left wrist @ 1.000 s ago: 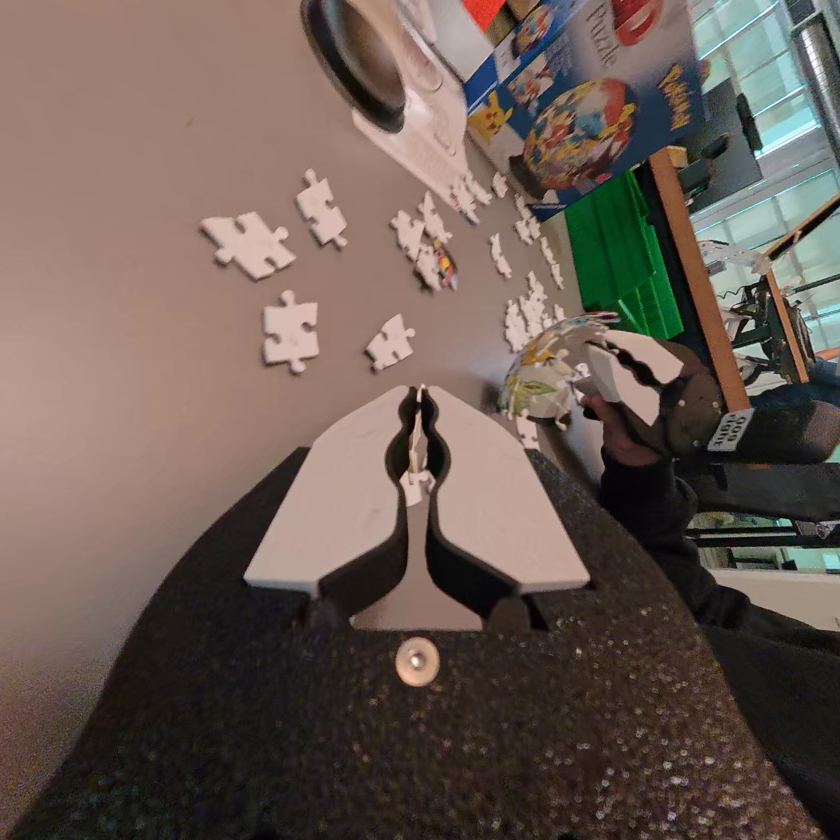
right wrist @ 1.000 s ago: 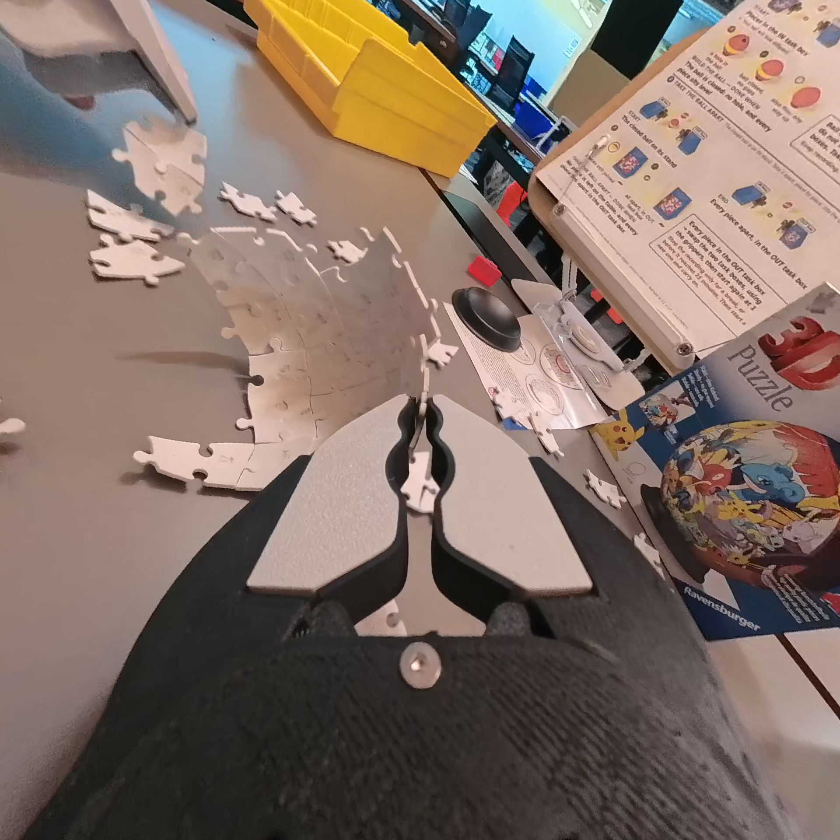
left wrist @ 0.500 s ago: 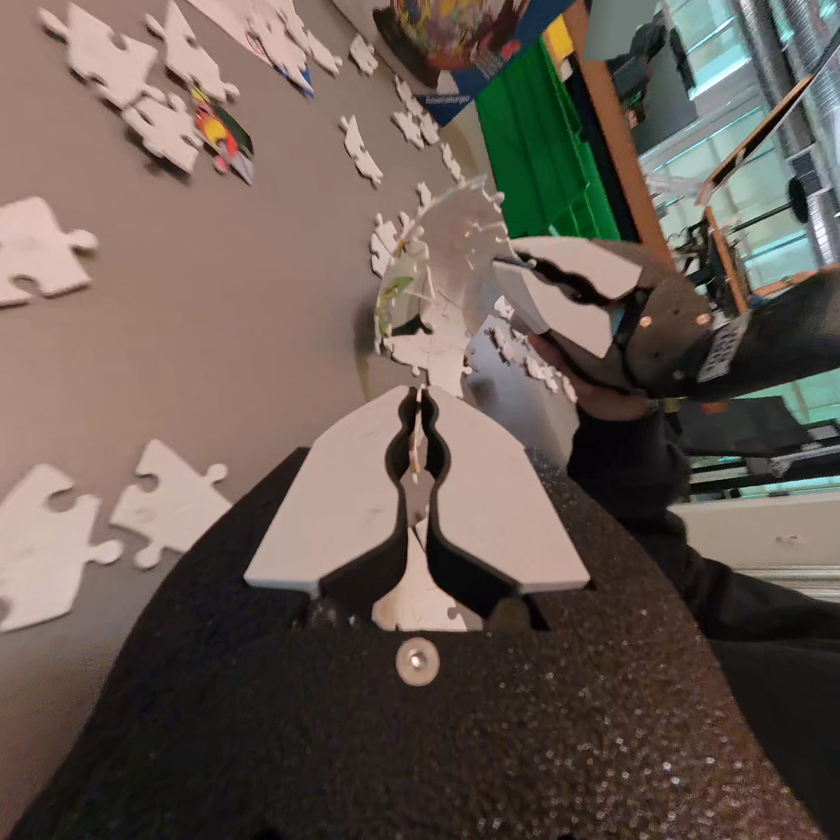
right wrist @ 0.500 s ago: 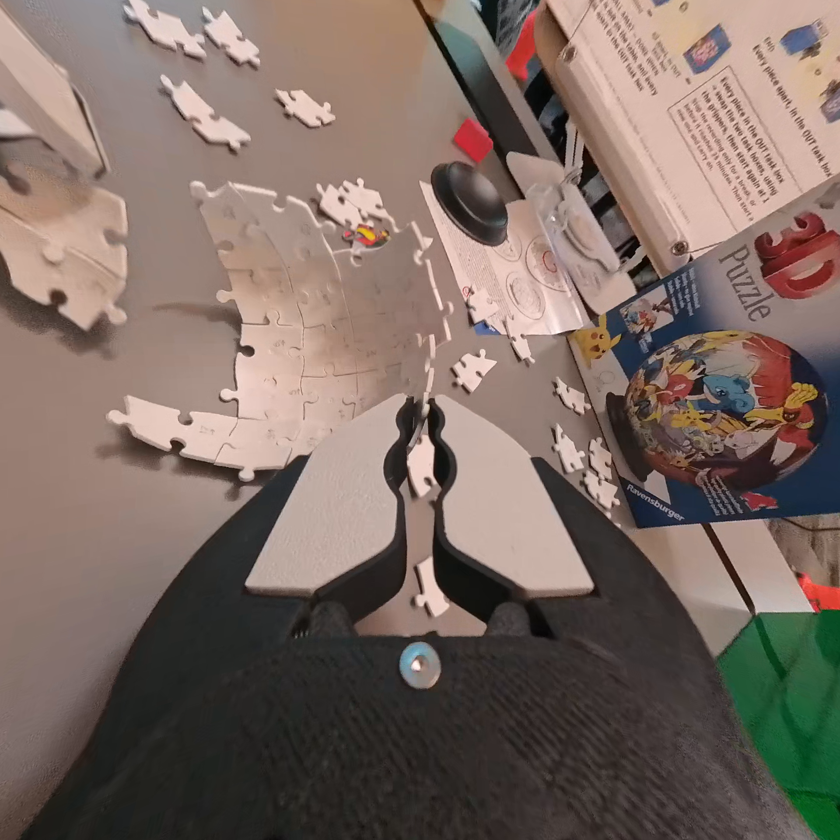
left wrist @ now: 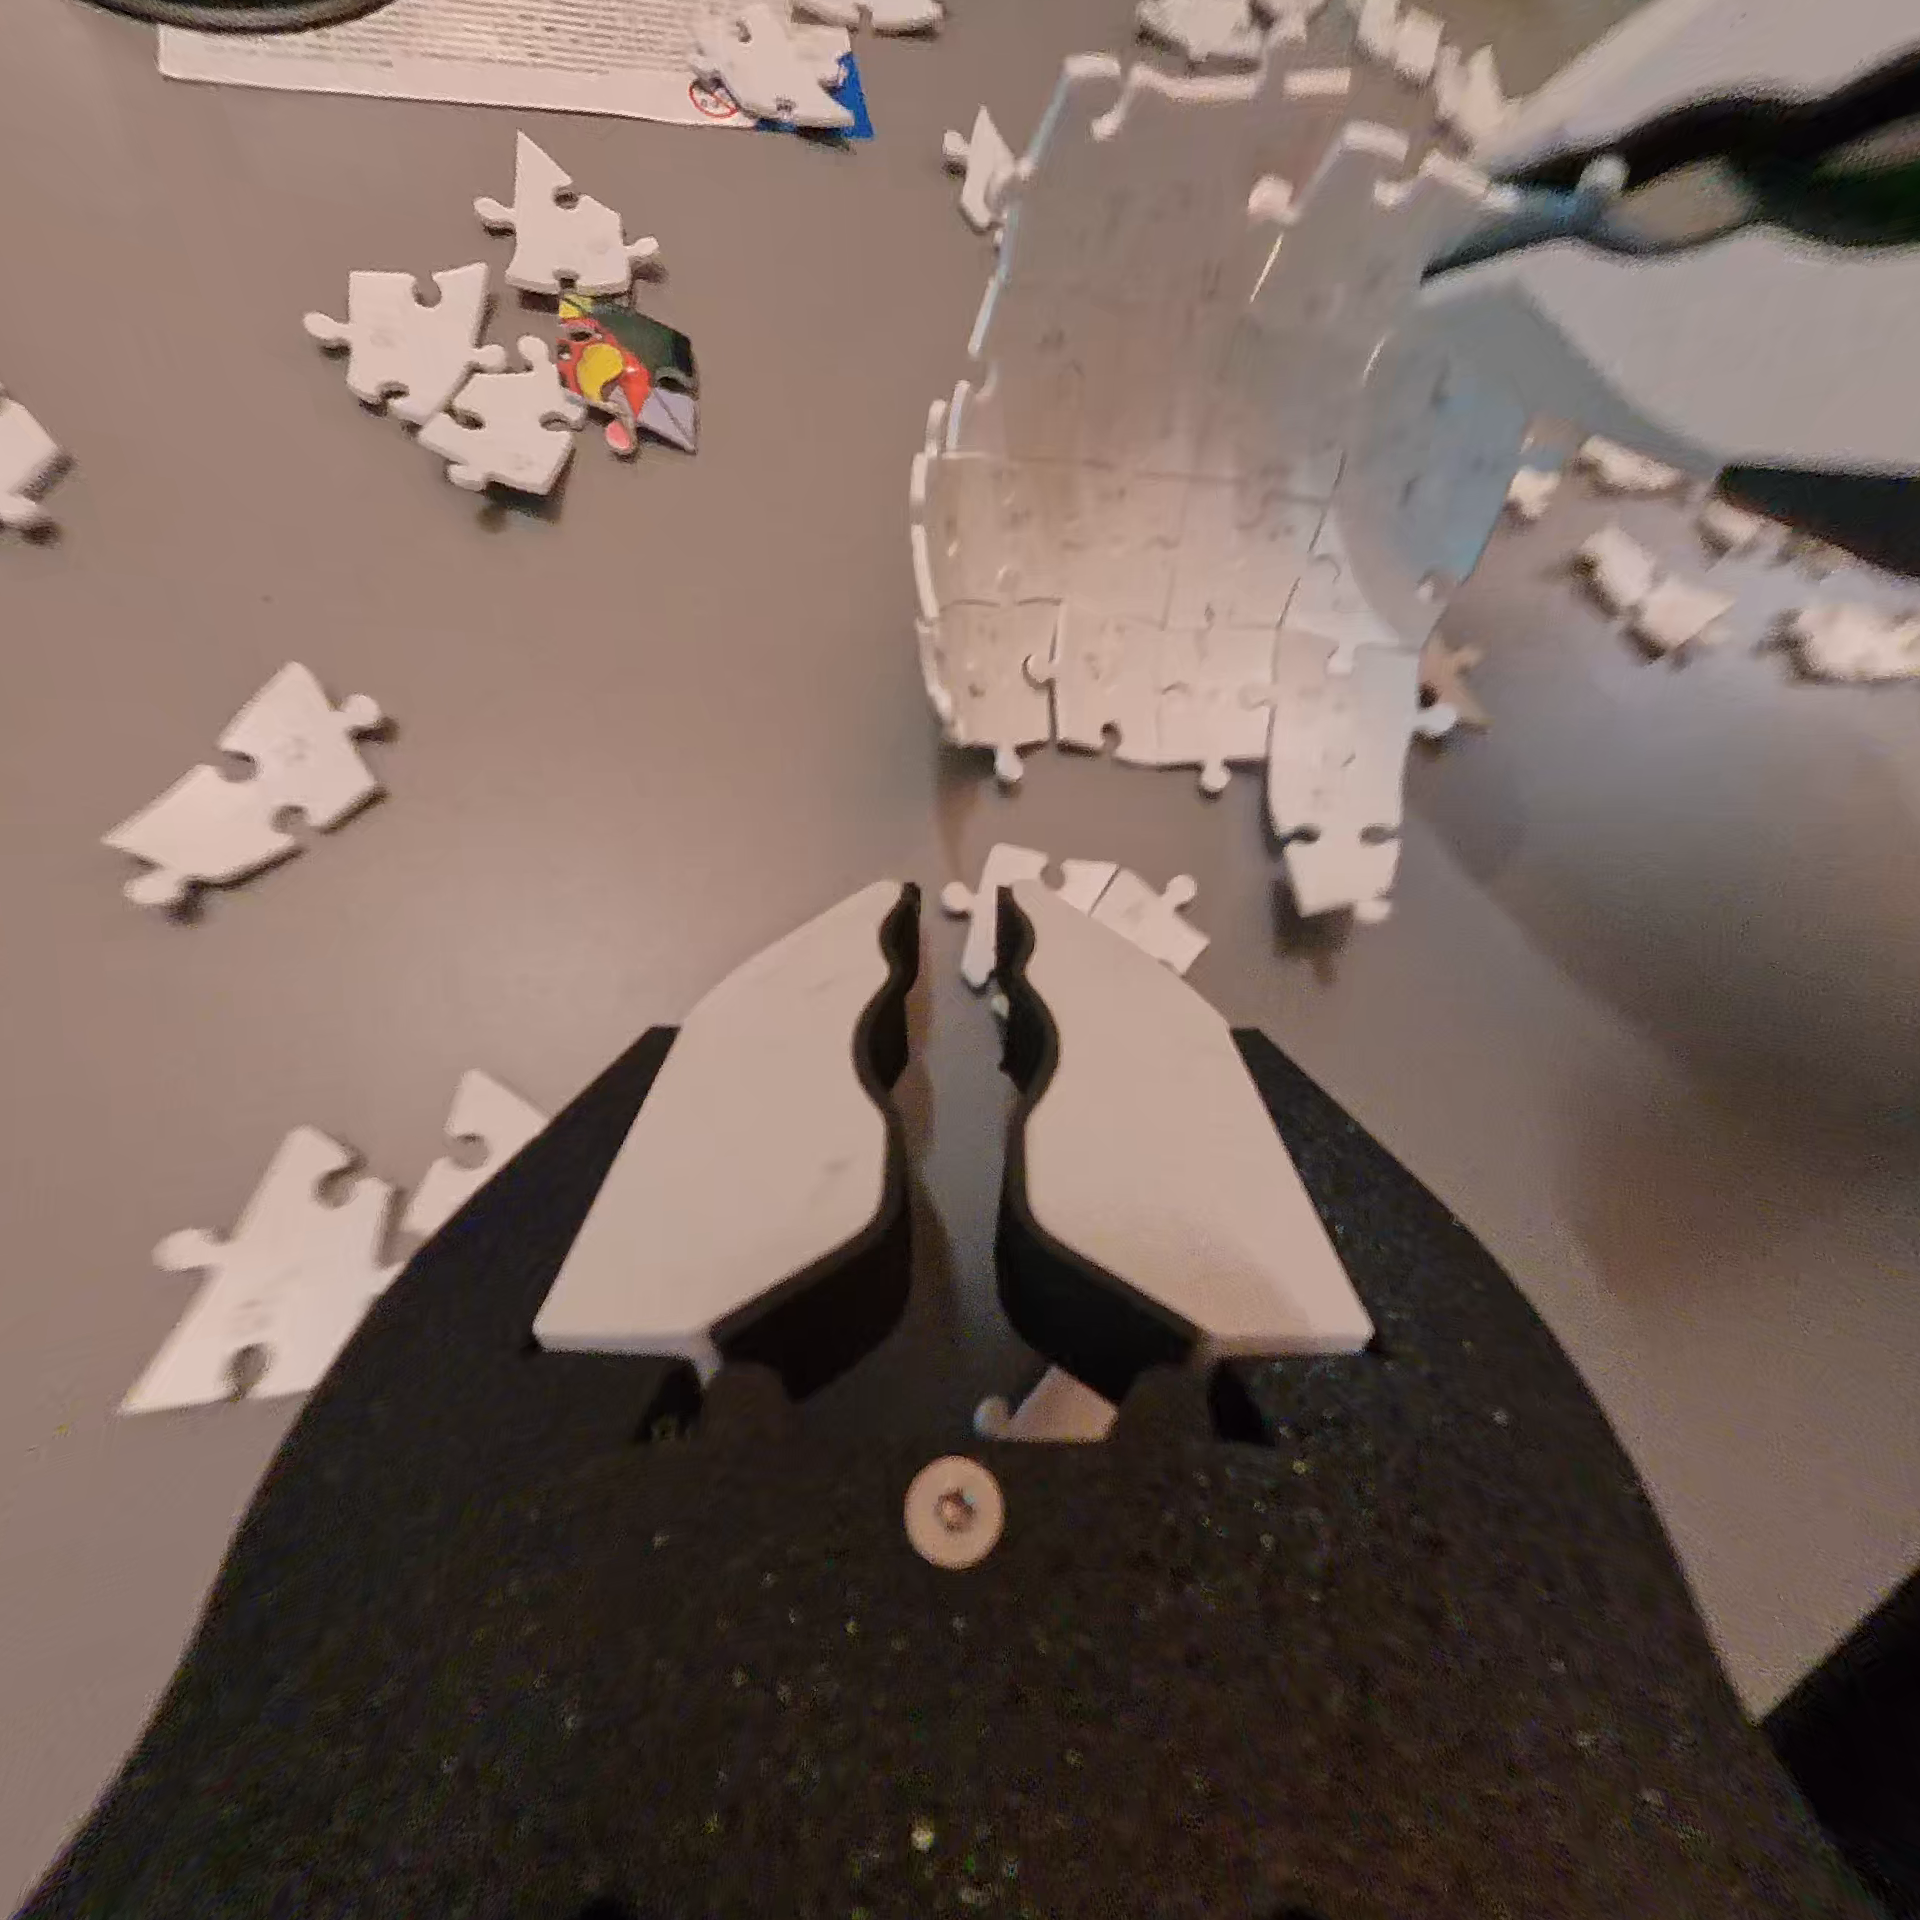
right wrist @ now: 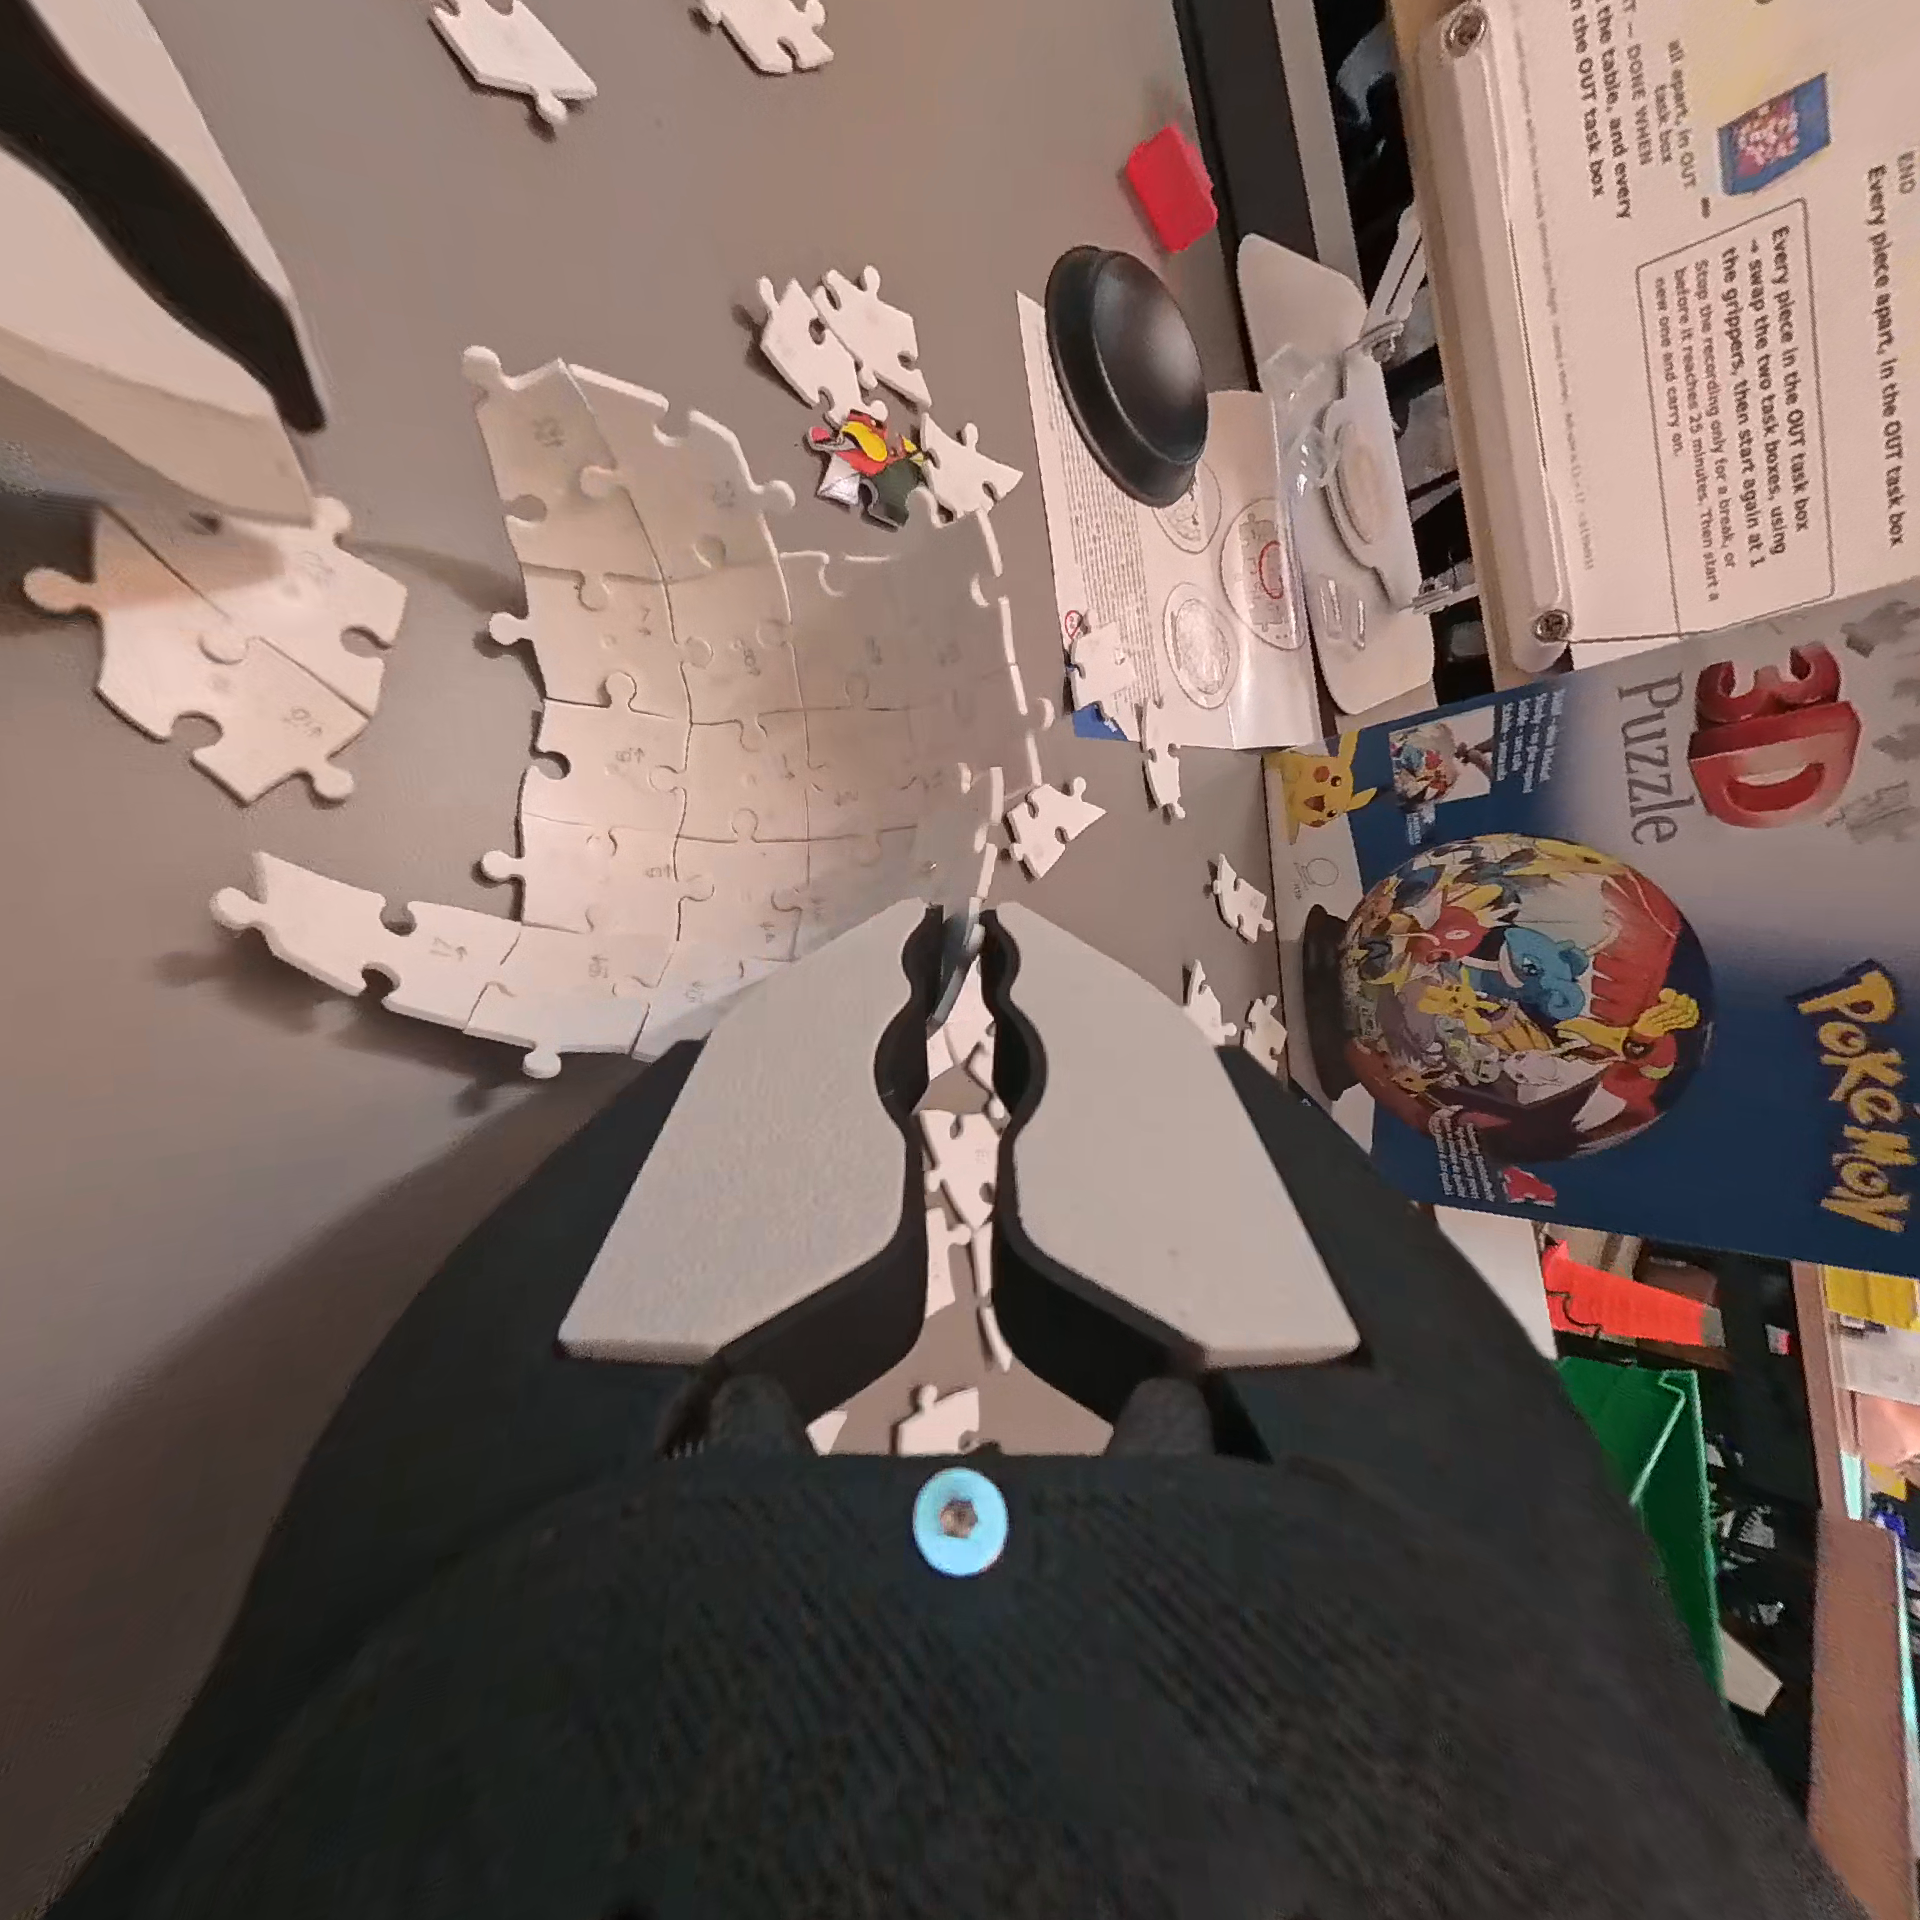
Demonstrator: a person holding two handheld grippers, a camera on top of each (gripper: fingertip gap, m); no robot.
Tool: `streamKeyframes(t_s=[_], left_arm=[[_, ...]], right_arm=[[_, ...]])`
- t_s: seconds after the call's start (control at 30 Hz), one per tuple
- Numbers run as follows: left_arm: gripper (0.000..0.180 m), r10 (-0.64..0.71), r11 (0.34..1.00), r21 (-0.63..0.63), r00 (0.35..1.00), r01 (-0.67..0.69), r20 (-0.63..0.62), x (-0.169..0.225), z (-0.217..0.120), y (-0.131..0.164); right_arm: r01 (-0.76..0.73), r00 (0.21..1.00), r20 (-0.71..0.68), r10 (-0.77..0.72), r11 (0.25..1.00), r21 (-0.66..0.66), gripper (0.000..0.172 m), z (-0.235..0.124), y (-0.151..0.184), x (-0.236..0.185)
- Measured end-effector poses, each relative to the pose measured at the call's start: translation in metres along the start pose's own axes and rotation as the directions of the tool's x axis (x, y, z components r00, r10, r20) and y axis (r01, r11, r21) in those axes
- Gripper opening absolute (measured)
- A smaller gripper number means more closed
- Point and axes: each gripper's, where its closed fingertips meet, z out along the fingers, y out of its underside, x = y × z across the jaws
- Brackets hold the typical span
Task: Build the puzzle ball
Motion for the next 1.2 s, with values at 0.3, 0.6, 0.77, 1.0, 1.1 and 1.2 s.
streamKeyframes(t_s=[0.3,0.6,0.77,1.0,1.1,1.2], left_arm=[[0.020,0.277,0.954,-0.095,0.957,-0.284,-0.082,0.010,-0.017,0.015],[0.018,0.238,0.958,-0.153,0.970,-0.243,-0.048,0.019,-0.002,0.021],[0.019,0.249,0.963,-0.101,0.968,-0.251,-0.037,0.023,-0.007,0.015],[0.019,0.262,0.963,-0.059,0.965,-0.263,-0.029,0.011,-0.013,0.004],[0.020,0.270,0.959,-0.075,0.962,-0.272,-0.037,0.011,-0.010,0.003],[0.020,0.294,0.953,-0.061,0.953,-0.298,-0.068,0.022,-0.005,-0.001]], right_arm=[[-0.038,0.999,0.020,0.038,0.999,-0.001,0.006,-0.003,0.005,-0.001],[-0.070,0.998,0.002,0.070,0.997,-0.041,0.006,-0.005,0.007,-0.001],[-0.123,0.991,-0.048,0.121,0.992,-0.039,0.004,-0.012,0.029,0.022],[-0.222,0.968,-0.098,0.229,0.972,0.077,0.002,-0.035,0.044,0.055],[-0.233,0.960,-0.127,0.248,0.965,0.123,0.002,-0.045,0.043,0.066],[-0.257,0.951,-0.130,0.279,0.952,0.164,0.002,-0.051,0.041,0.071]])
